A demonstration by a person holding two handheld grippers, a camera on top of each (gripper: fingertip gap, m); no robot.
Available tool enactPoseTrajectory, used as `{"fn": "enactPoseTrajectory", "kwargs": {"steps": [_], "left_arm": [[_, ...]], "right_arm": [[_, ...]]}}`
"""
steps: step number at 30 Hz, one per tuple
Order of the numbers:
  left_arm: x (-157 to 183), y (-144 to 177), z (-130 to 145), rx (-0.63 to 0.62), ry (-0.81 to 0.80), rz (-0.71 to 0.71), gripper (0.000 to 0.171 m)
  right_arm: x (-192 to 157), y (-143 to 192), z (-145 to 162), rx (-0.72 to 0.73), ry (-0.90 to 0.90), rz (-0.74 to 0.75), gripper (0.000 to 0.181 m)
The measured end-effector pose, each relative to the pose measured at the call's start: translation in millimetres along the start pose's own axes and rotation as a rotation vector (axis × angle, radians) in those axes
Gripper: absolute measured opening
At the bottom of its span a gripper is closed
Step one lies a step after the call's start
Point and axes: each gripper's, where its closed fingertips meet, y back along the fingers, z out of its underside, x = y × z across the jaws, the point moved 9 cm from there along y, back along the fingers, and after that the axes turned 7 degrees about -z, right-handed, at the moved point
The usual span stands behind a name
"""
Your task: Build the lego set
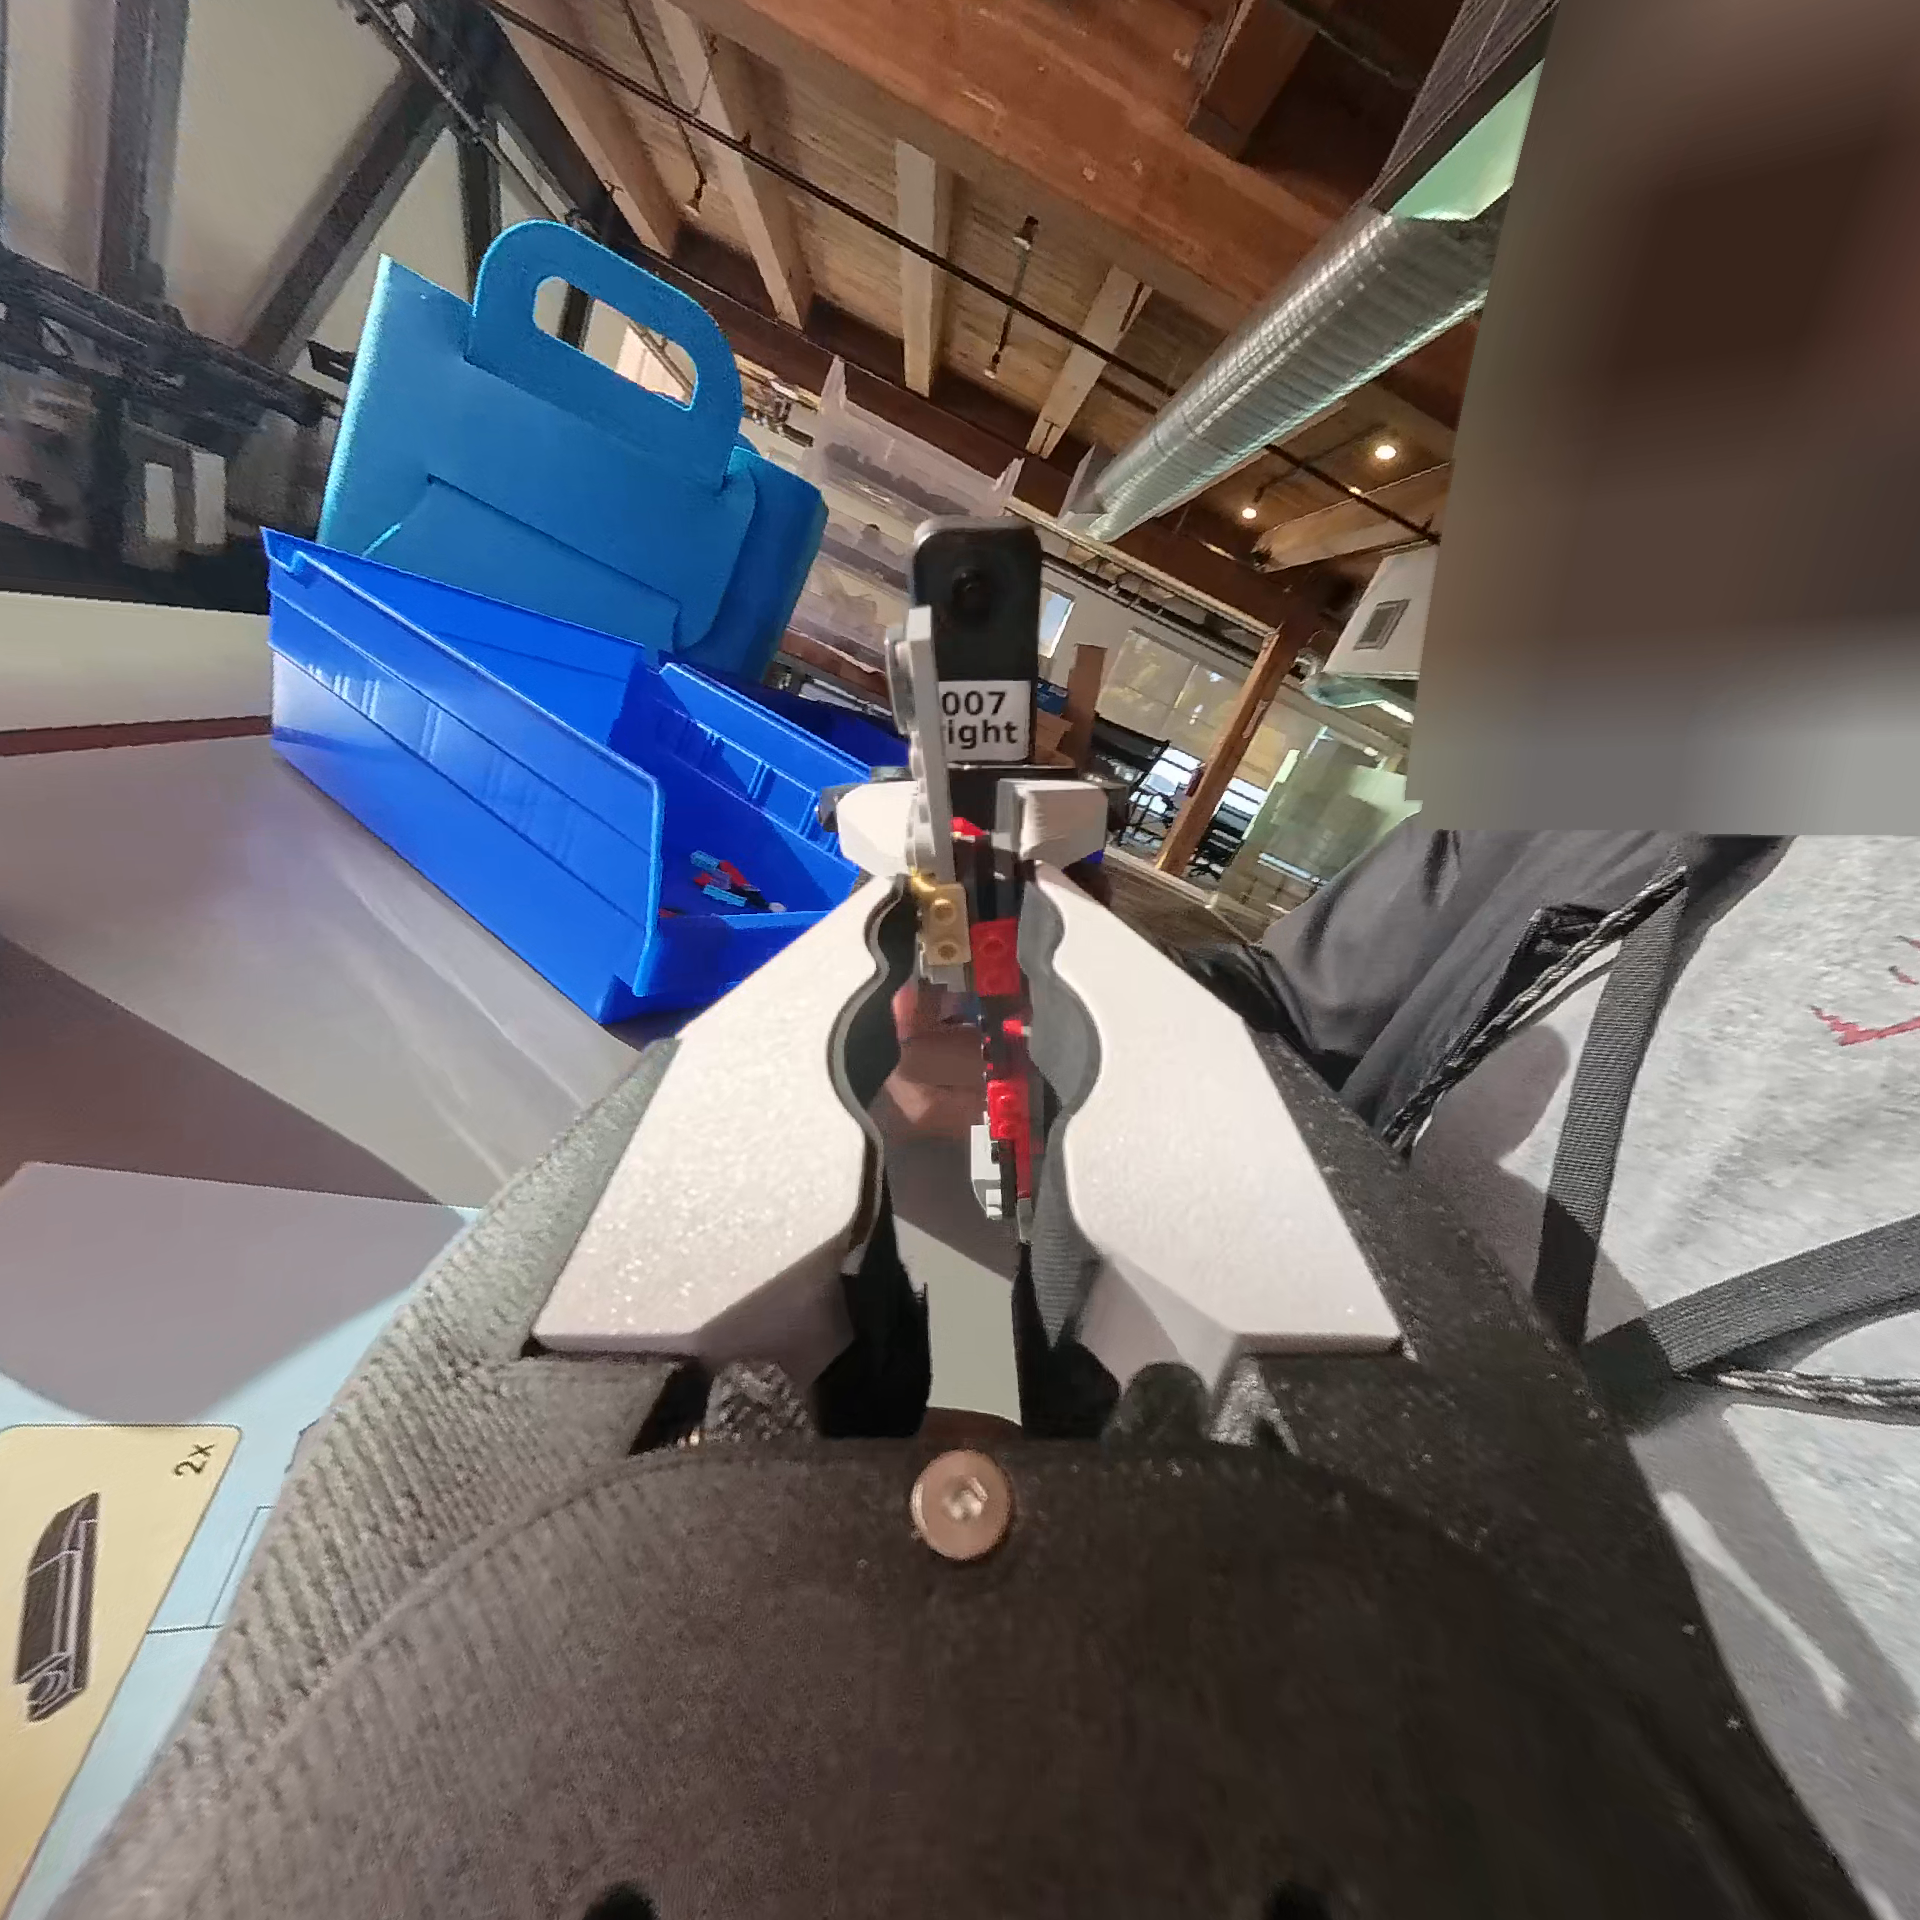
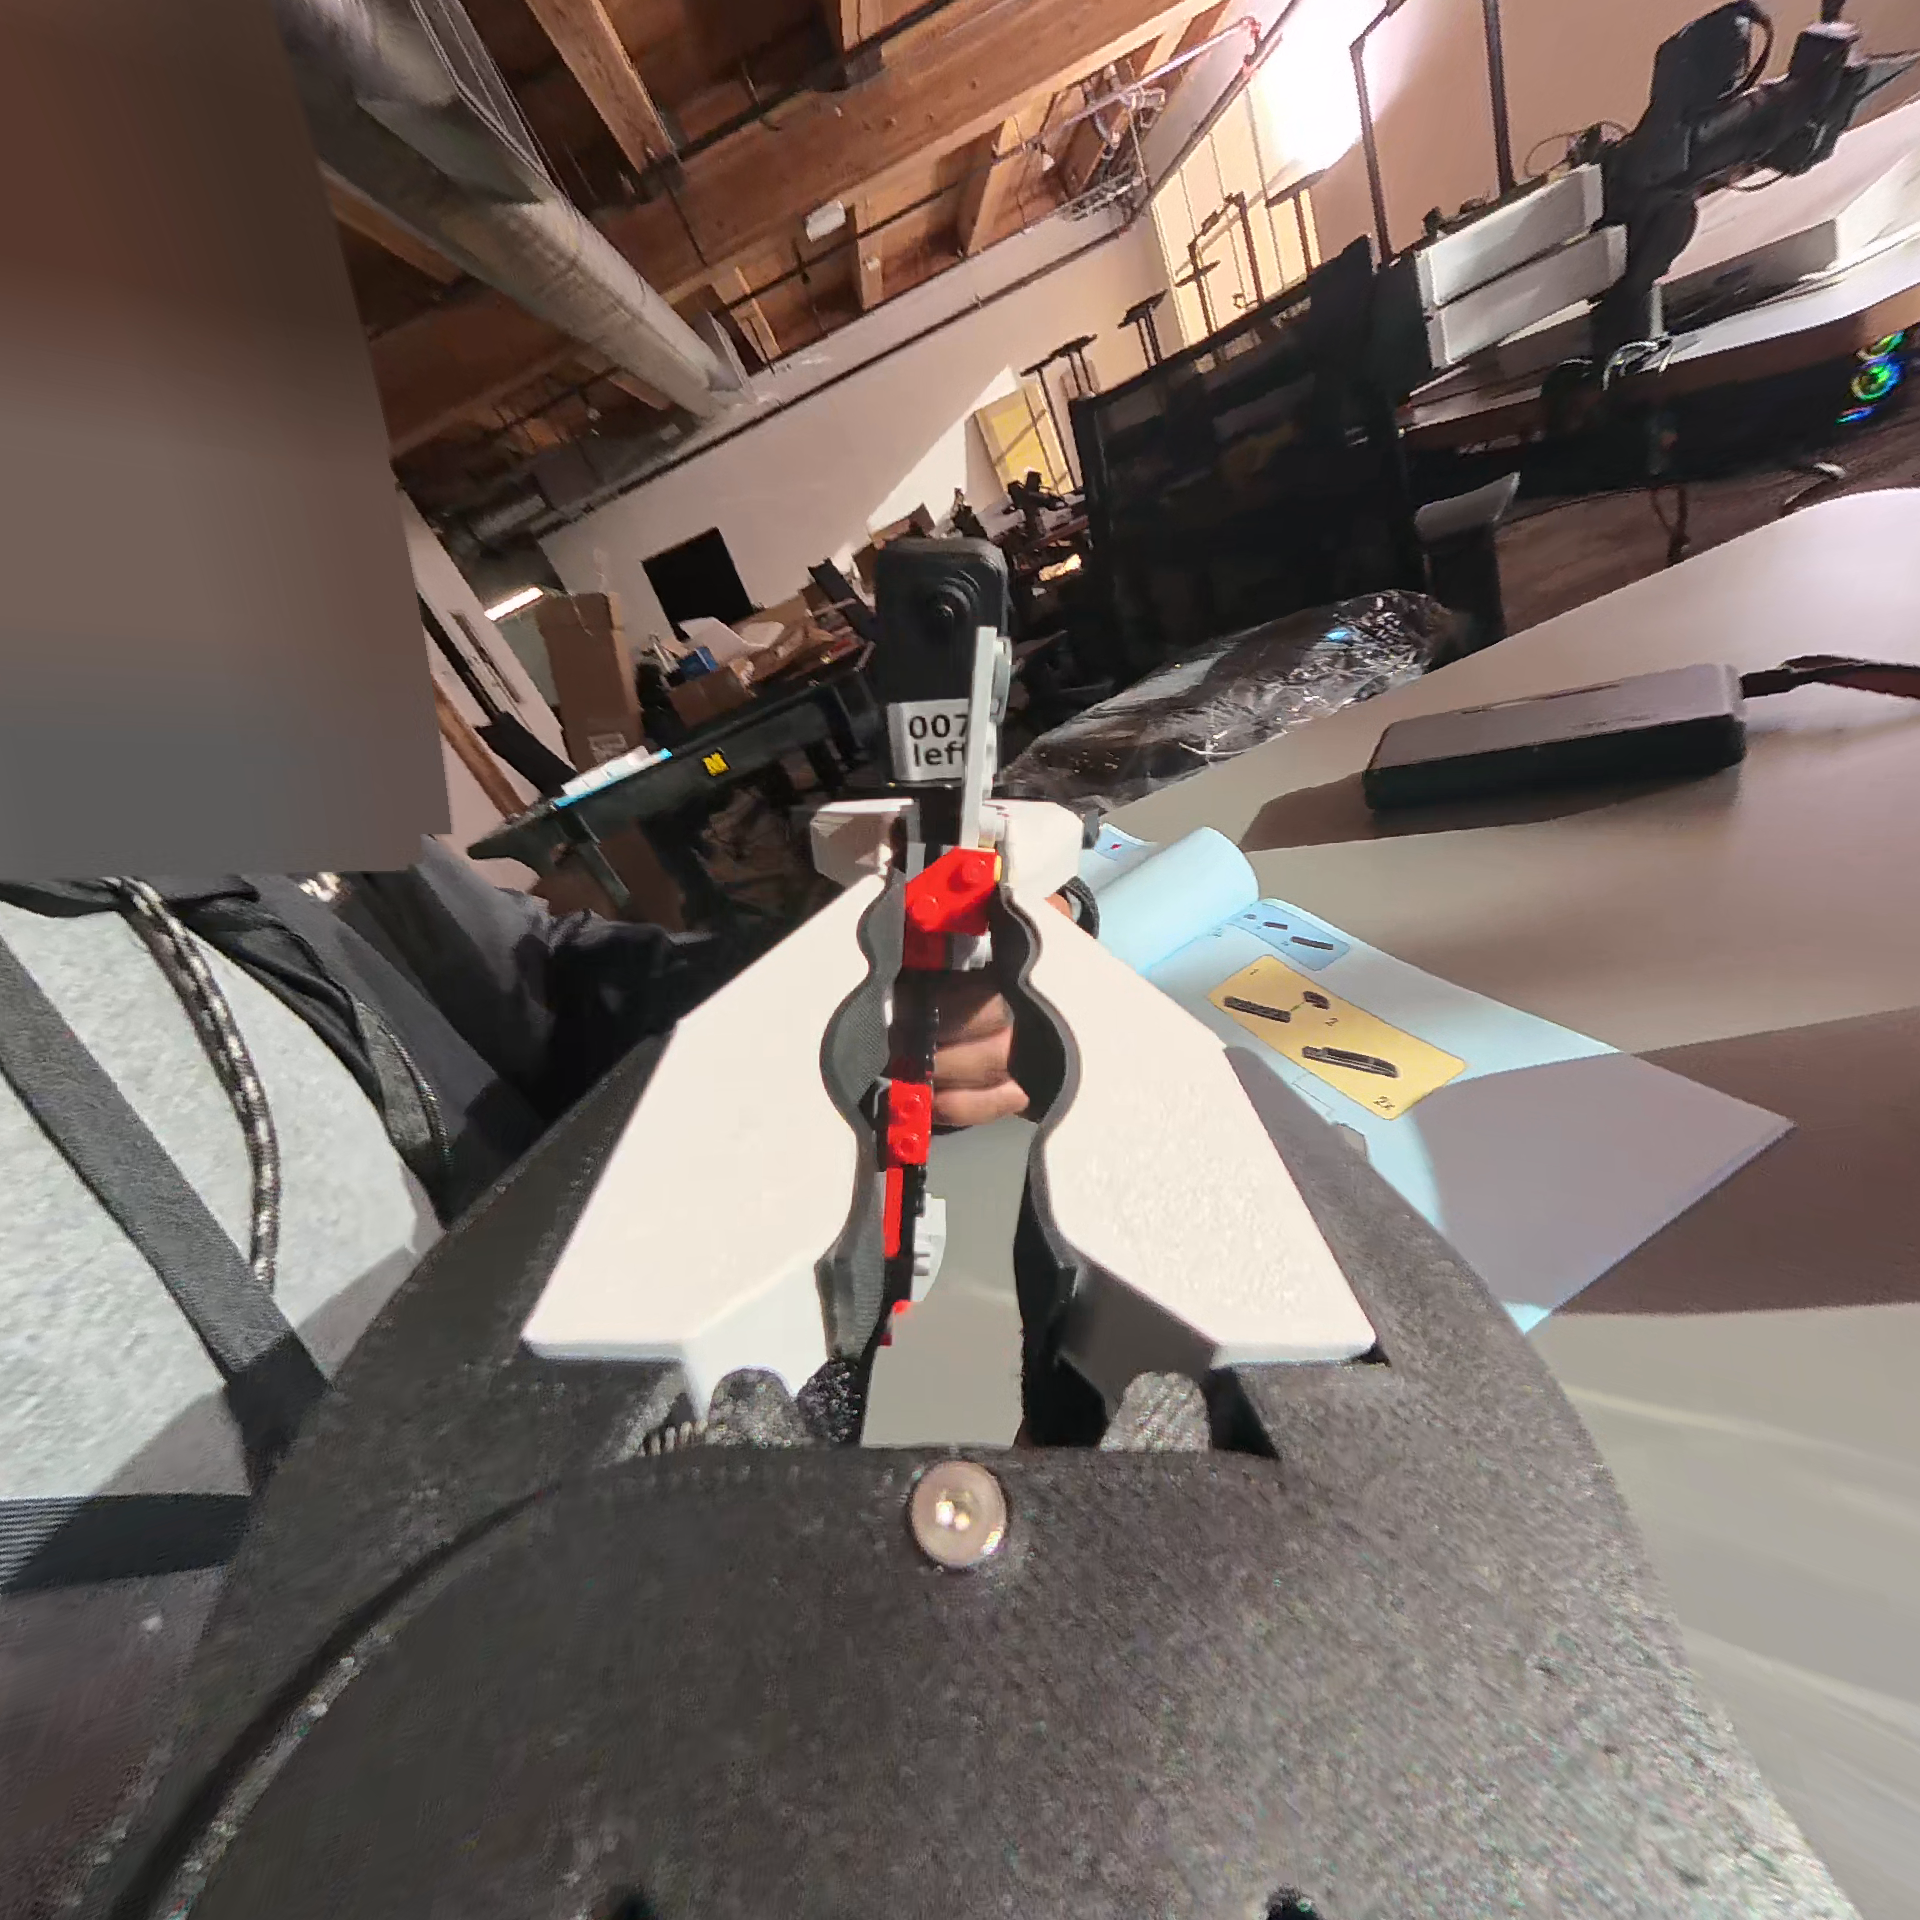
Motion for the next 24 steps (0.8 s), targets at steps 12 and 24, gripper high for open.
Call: {"fn": "enactPoseTrajectory", "kwargs": {"steps": [12, 24], "left_arm": [[10, -4, 0, 0.118, -0.033, 0.032, 0.019], [71, 9, -13, 0.542, -0.083, -0.012, 0.019]], "right_arm": [[-16, -1, -18, -0.135, 0.045, 0.036, 0.018], [-67, -43, -81, -0.471, 0.019, -0.046, 0.018]]}}
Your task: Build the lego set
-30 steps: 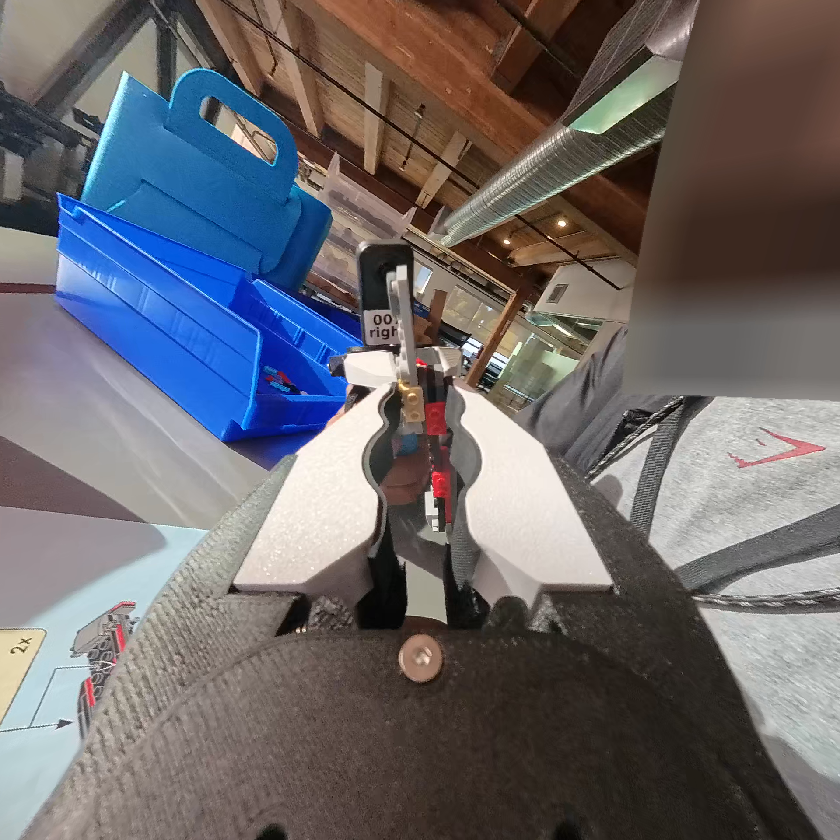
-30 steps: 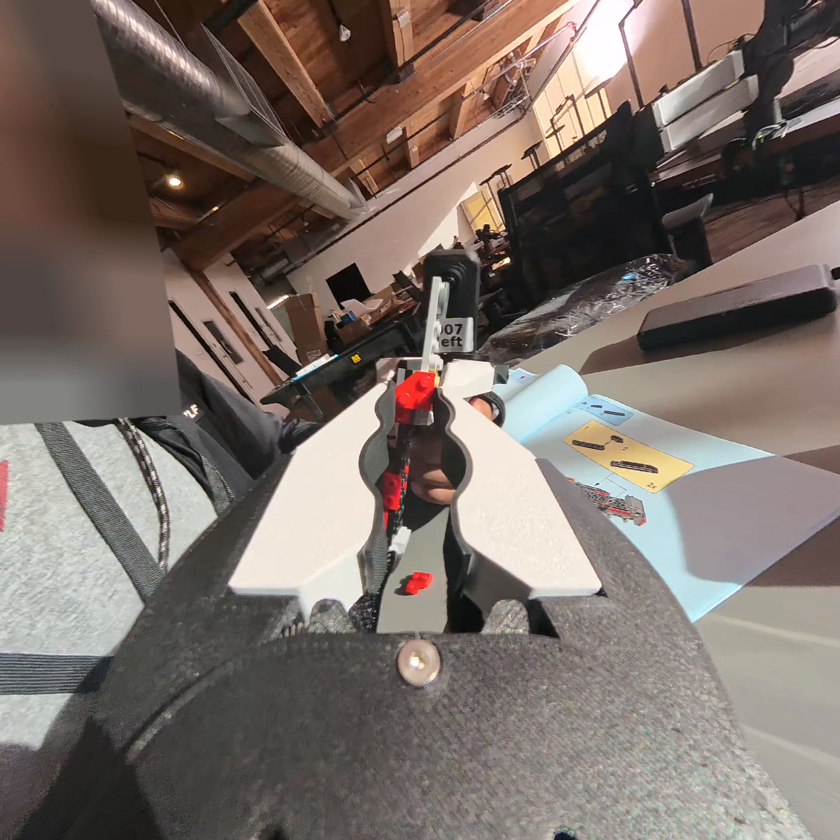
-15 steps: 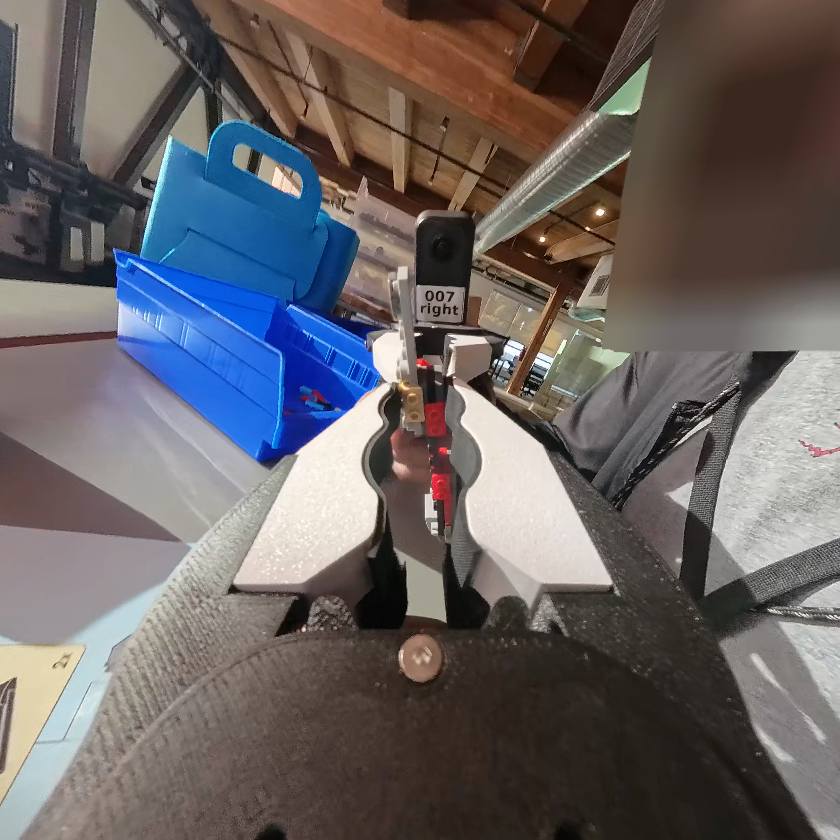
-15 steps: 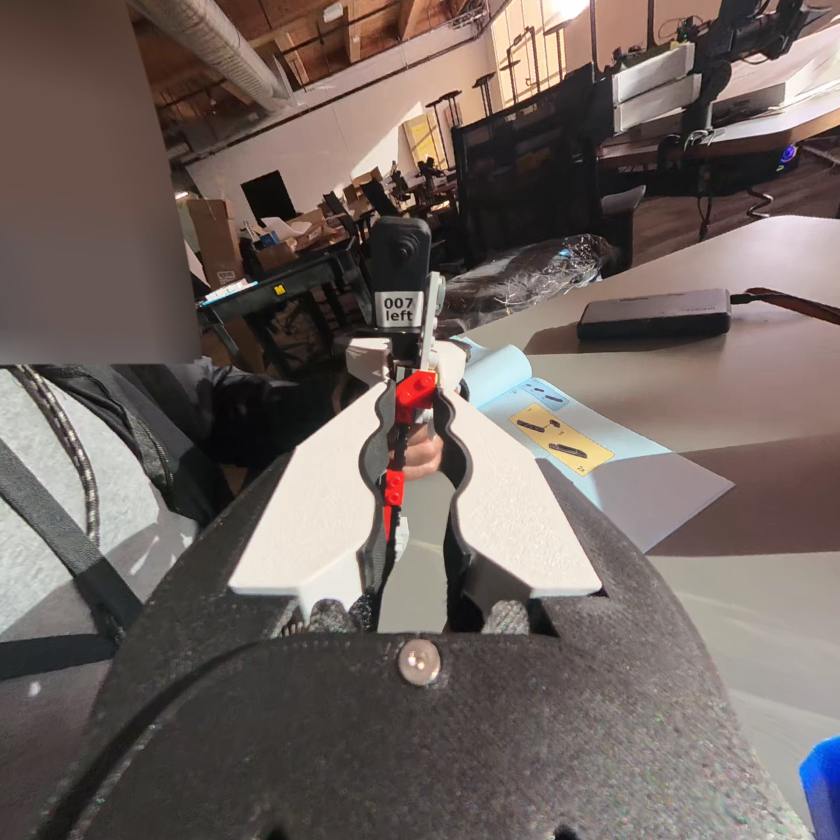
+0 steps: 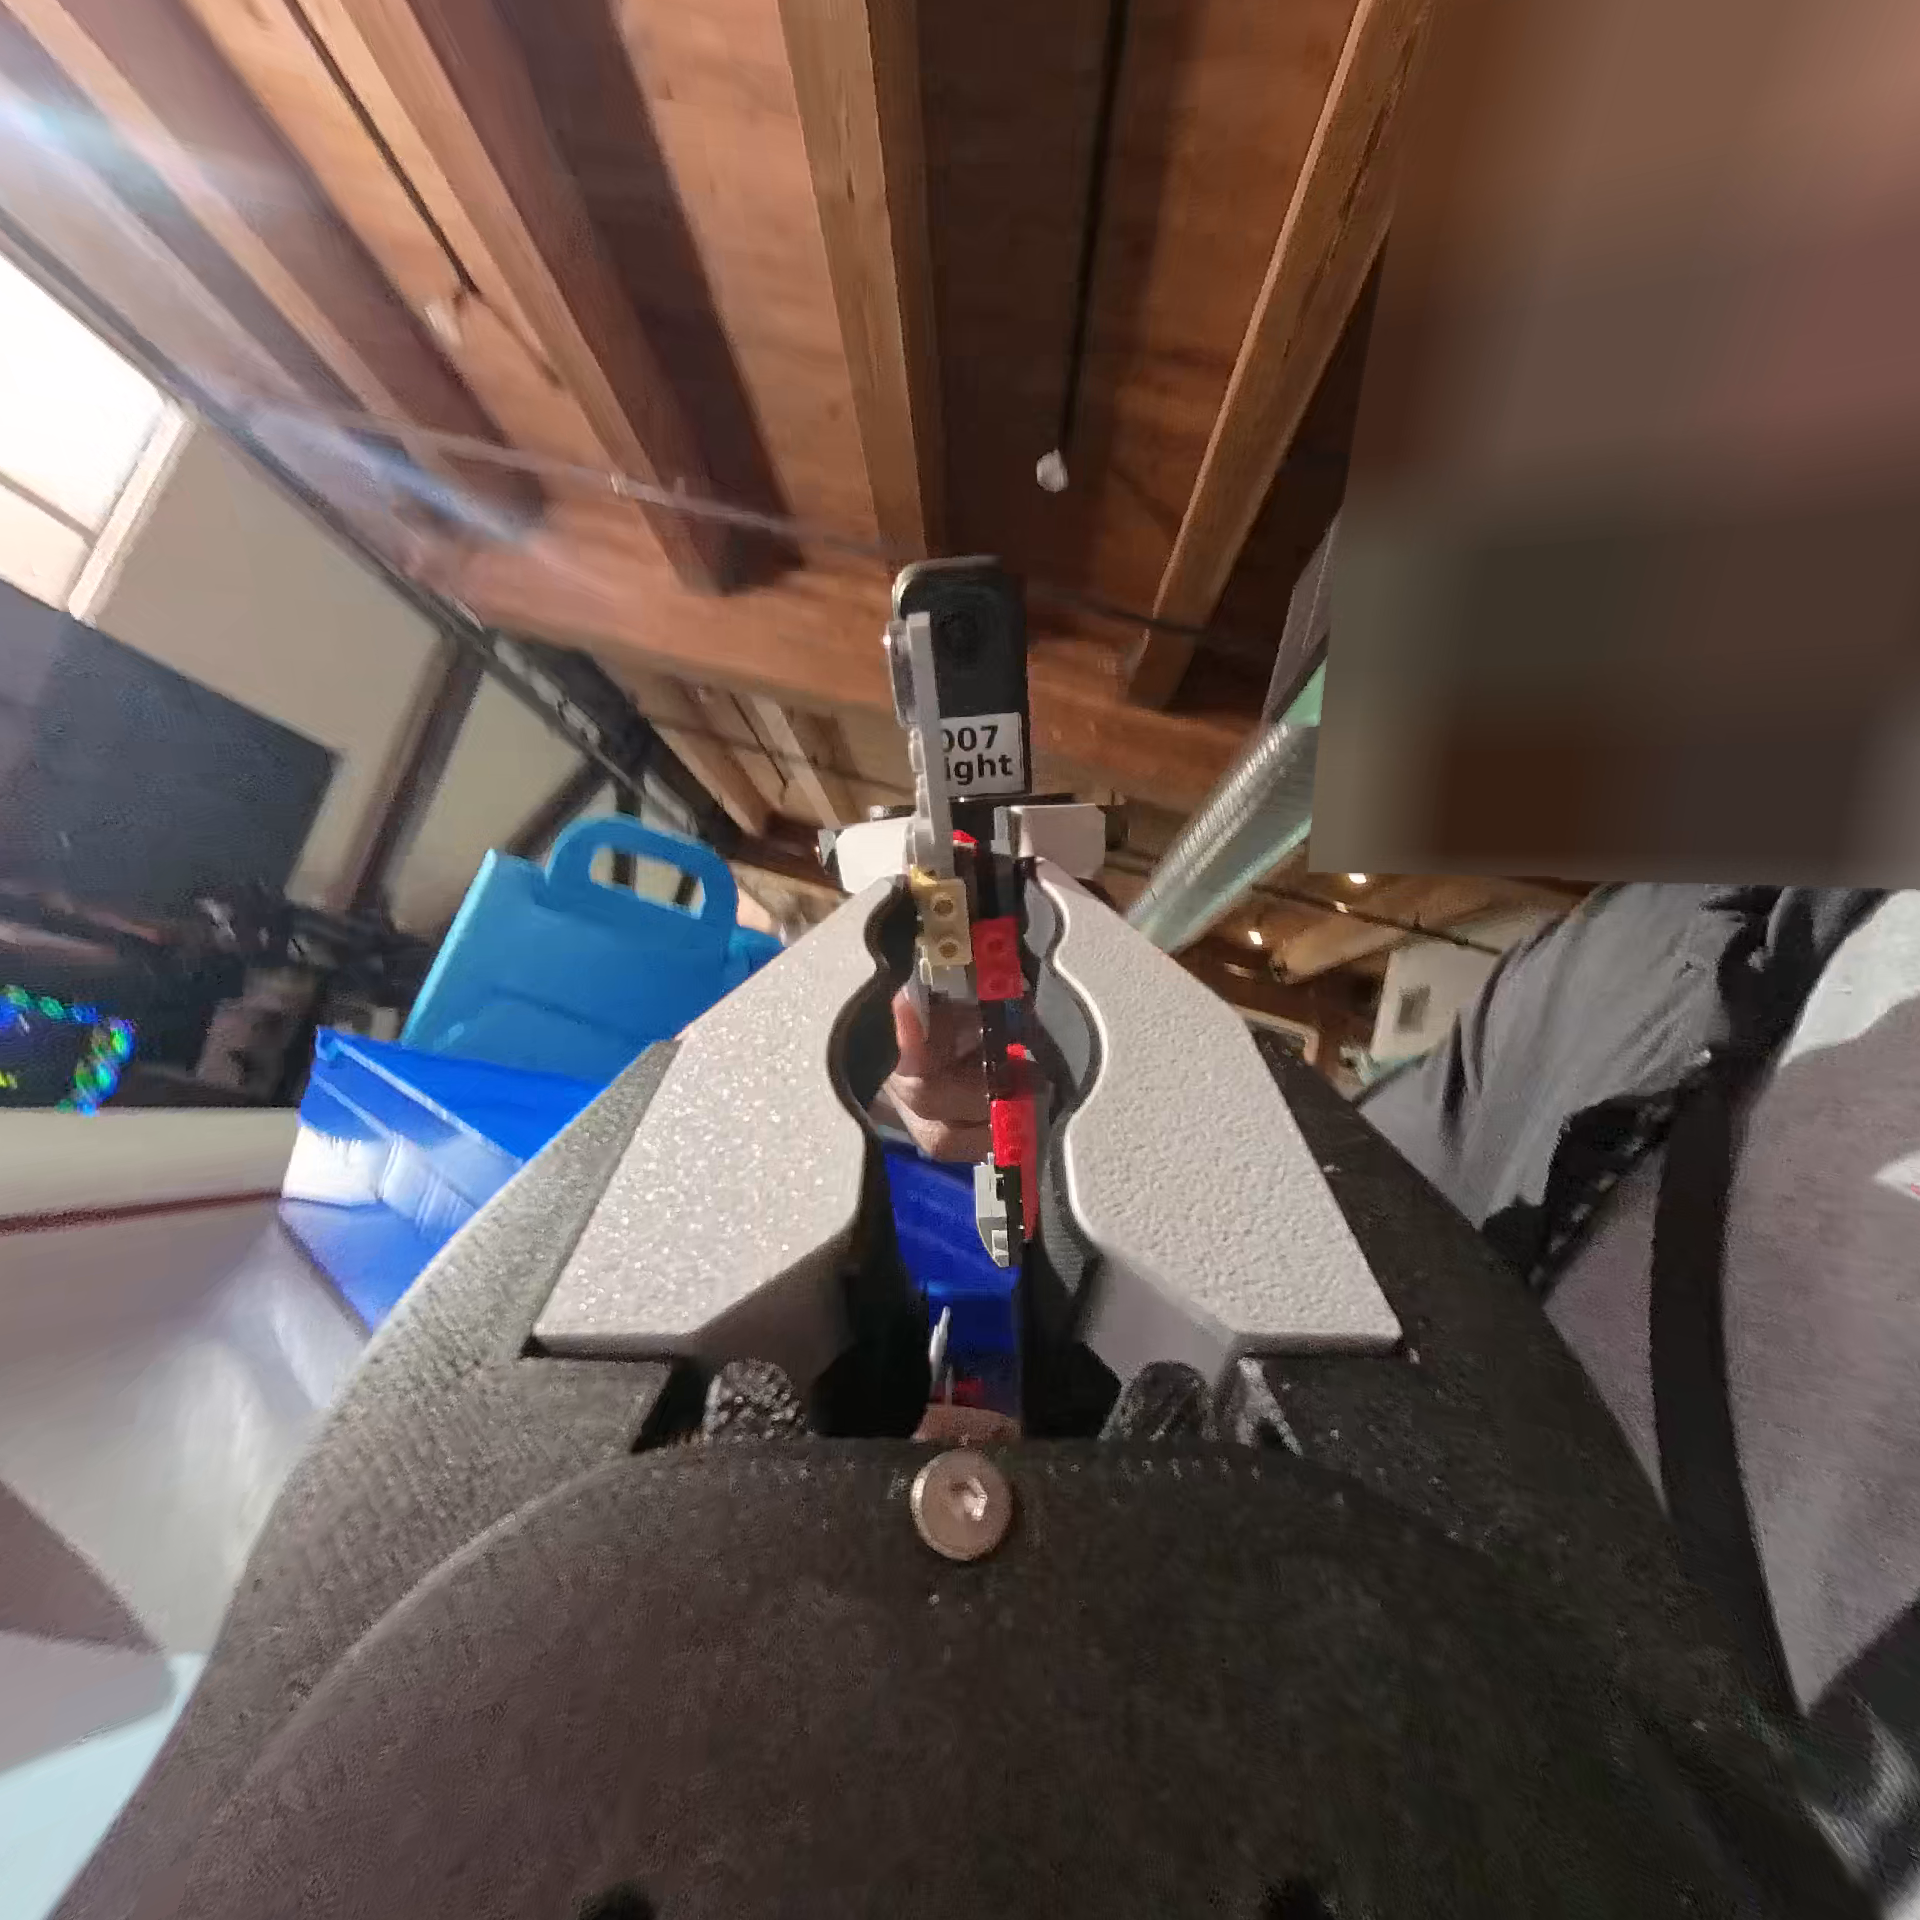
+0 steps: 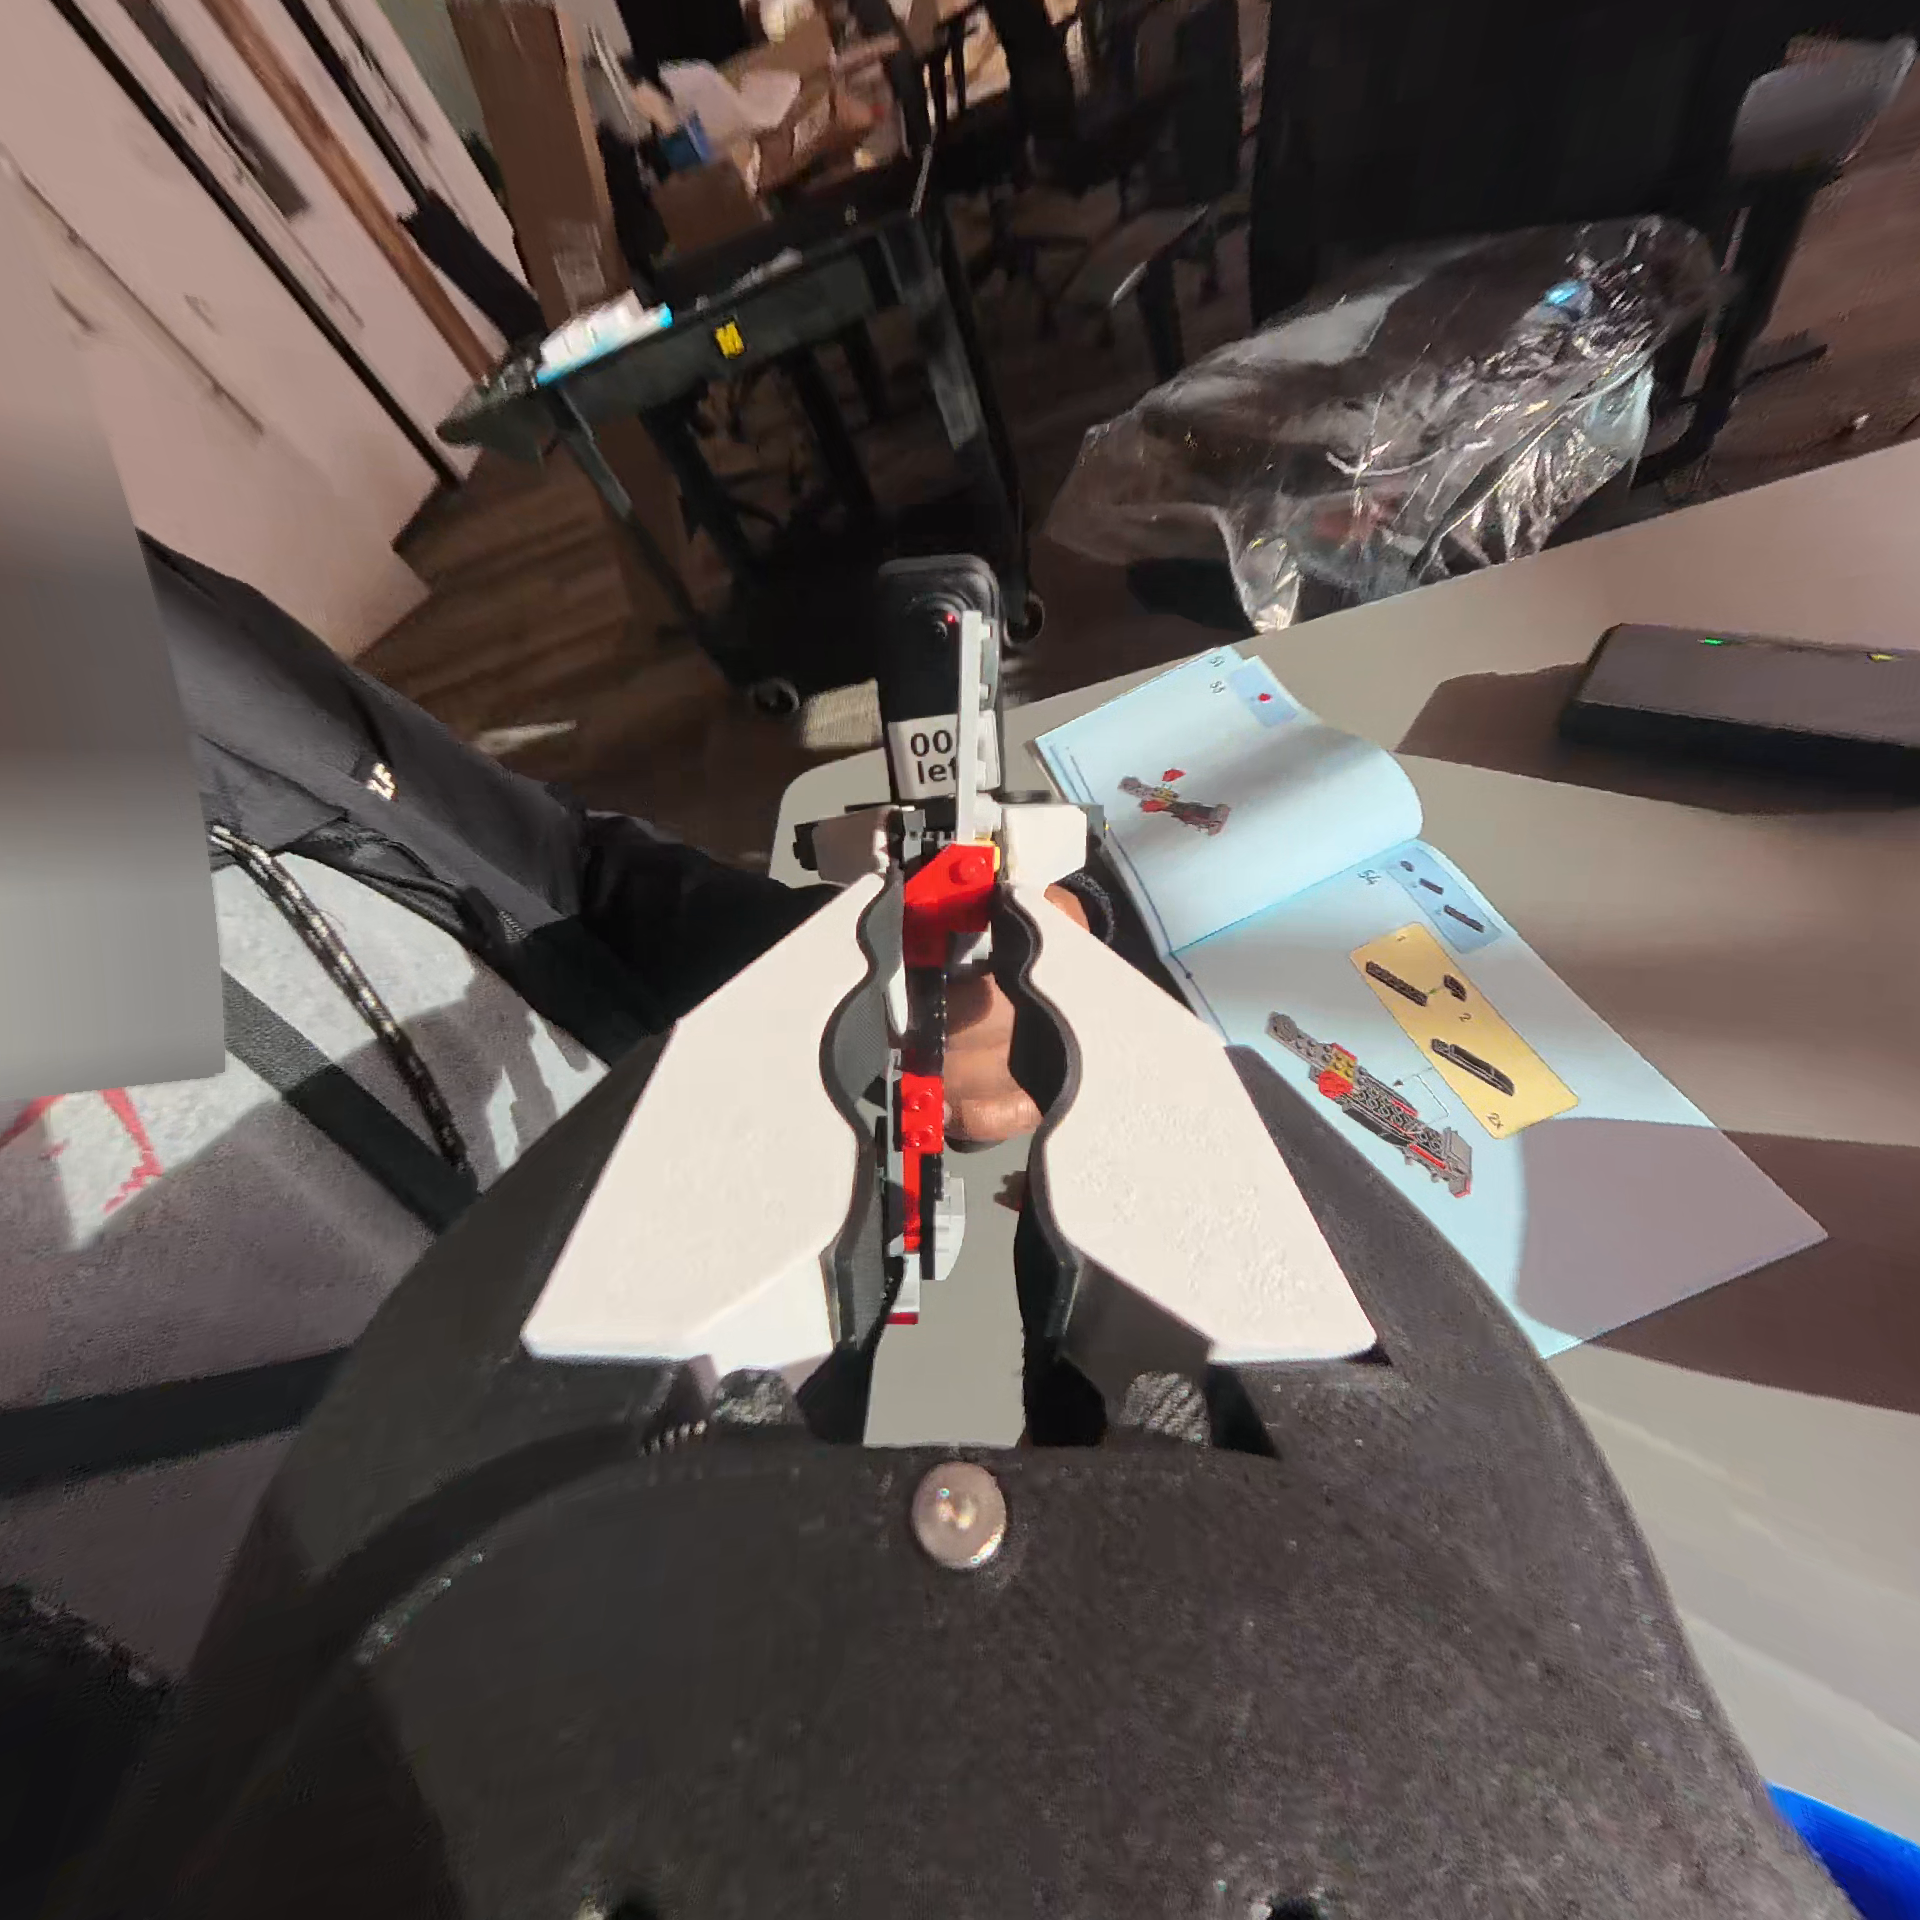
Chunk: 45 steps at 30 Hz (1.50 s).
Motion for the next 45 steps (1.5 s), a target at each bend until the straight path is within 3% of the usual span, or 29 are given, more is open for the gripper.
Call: {"fn": "enactPoseTrajectory", "kwargs": {"steps": [6, 13, 16, 22, 30, 33, 36, 40, 45], "left_arm": [[30, 10, -11, 0.286, -0.007, -0.021, 0.02], [44, 26, -24, 0.417, 0.001, 0.052, 0.02], [43, 35, -25, 0.481, 0.081, 0.07, 0.019], [31, 50, -21, 0.574, 0.241, 0.062, 0.02], [-4, 64, -4, 0.549, 0.392, -0.125, 0.019], [-13, 67, 5, 0.494, 0.406, -0.208, 0.019], [-17, 68, 10, 0.47, 0.43, -0.239, 0.019], [-26, 69, 12, 0.442, 0.465, -0.268, 0.019], [-34, 69, 17, 0.417, 0.484, -0.307, 0.019]], "right_arm": [[-33, -26, -42, -0.212, 0.058, 0.043, 0.018], [-61, -58, -62, -0.389, 0.116, 0.085, 0.019], [-64, -73, -64, -0.428, 0.121, 0.118, 0.018], [-56, -102, -65, -0.464, 0.101, 0.19, 0.018], [-11, -114, -41, -0.424, 0.025, 0.279, 0.019], [2, -105, -24, -0.354, 0.008, 0.326, 0.024], [6, -75, -2, -0.237, 0.022, 0.418, 0.019], [11, -21, 47, -0.028, -0.027, 0.513, 0.017], [14, 29, 108, 0.178, -0.16, 0.516, 0.015]]}}
